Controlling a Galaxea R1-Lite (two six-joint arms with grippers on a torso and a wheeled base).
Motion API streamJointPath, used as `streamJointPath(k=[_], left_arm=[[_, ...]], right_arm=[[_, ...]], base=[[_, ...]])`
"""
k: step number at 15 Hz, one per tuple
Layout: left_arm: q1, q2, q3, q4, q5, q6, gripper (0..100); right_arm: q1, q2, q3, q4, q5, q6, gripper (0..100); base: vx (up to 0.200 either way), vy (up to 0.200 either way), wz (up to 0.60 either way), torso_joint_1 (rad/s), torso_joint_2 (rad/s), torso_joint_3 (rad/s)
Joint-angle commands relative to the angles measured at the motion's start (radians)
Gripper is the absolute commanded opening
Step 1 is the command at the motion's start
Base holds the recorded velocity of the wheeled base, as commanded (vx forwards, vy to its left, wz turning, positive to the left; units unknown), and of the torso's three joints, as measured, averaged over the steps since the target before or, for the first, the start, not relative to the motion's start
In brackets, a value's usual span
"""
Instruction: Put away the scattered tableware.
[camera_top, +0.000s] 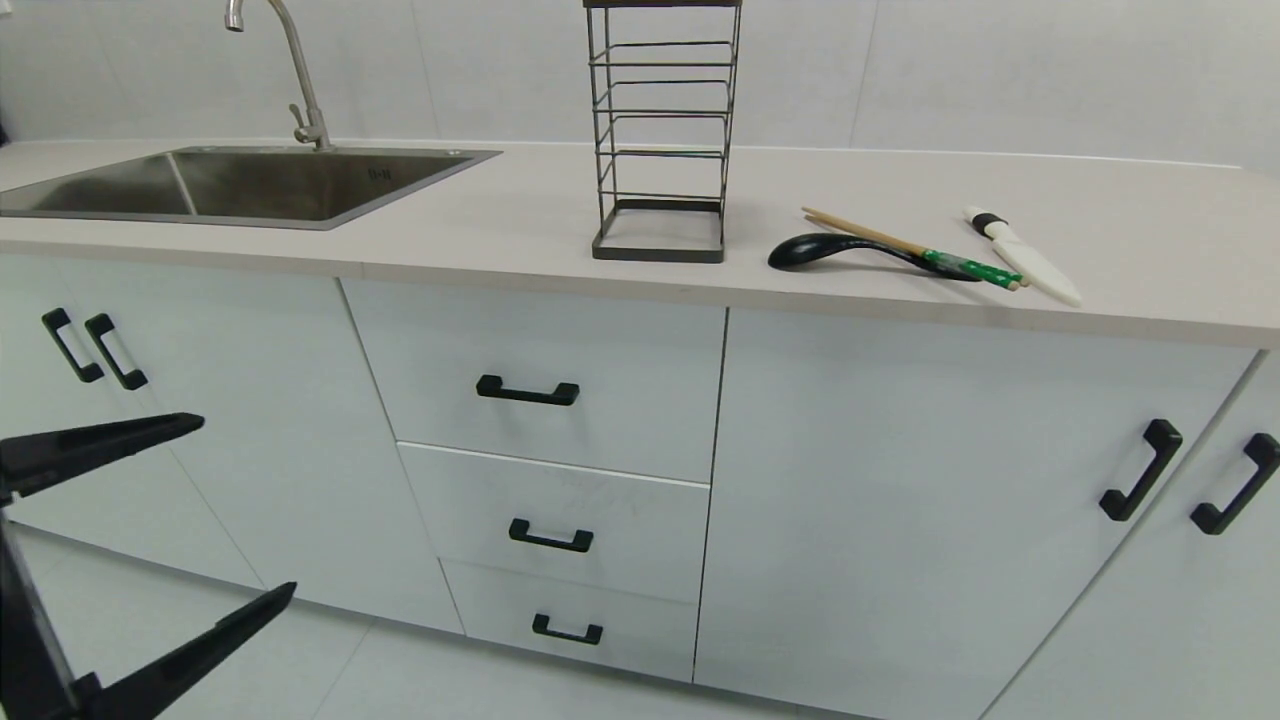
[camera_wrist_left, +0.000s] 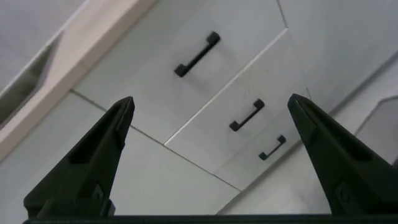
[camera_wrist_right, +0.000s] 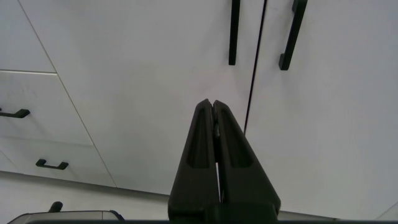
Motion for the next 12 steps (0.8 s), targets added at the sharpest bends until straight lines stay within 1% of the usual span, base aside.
streamJointPath(k=[1, 3, 4, 5, 6, 7, 9, 10, 12], left_arm=[[-0.095, 0.084, -0.003, 0.025, 0.017, 0.037, 100], [-0.175, 0.113, -0.001, 0.058, 0.086, 0.047, 100], [-0.210, 0.136, -0.003, 0.061, 0.100, 0.048, 100], [-0.226, 0.162, -0.004, 0.055, 0.101, 0.060, 100], [-0.229, 0.177, -0.004, 0.051, 0.100, 0.070, 100], [-0.239, 0.226, -0.006, 0.048, 0.090, 0.120, 100], [-0.259, 0.283, -0.003, 0.052, 0.090, 0.209, 100], [-0.261, 0.306, 0.000, 0.060, 0.090, 0.241, 100], [-0.261, 0.386, -0.006, 0.058, 0.092, 0.320, 100]], right_arm=[[0.000, 0.001, 0.001, 0.000, 0.000, 0.000, 0], [0.000, 0.001, 0.001, 0.000, 0.000, 0.000, 0], [0.000, 0.001, 0.001, 0.000, 0.000, 0.000, 0], [0.000, 0.001, 0.000, 0.000, 0.000, 0.000, 0], [0.000, 0.001, 0.000, 0.000, 0.000, 0.000, 0], [0.000, 0.001, 0.000, 0.000, 0.000, 0.000, 0], [0.000, 0.001, 0.001, 0.000, 0.000, 0.000, 0], [0.000, 0.001, 0.000, 0.000, 0.000, 0.000, 0], [0.000, 0.001, 0.000, 0.000, 0.000, 0.000, 0]], base=[[0.000, 0.000, 0.00, 0.000, 0.00, 0.000], [0.000, 0.000, 0.00, 0.000, 0.00, 0.000], [0.000, 0.000, 0.00, 0.000, 0.00, 0.000], [0.000, 0.000, 0.00, 0.000, 0.00, 0.000], [0.000, 0.000, 0.00, 0.000, 0.00, 0.000], [0.000, 0.000, 0.00, 0.000, 0.00, 0.000], [0.000, 0.000, 0.00, 0.000, 0.00, 0.000], [0.000, 0.000, 0.00, 0.000, 0.00, 0.000], [0.000, 0.000, 0.00, 0.000, 0.00, 0.000]])
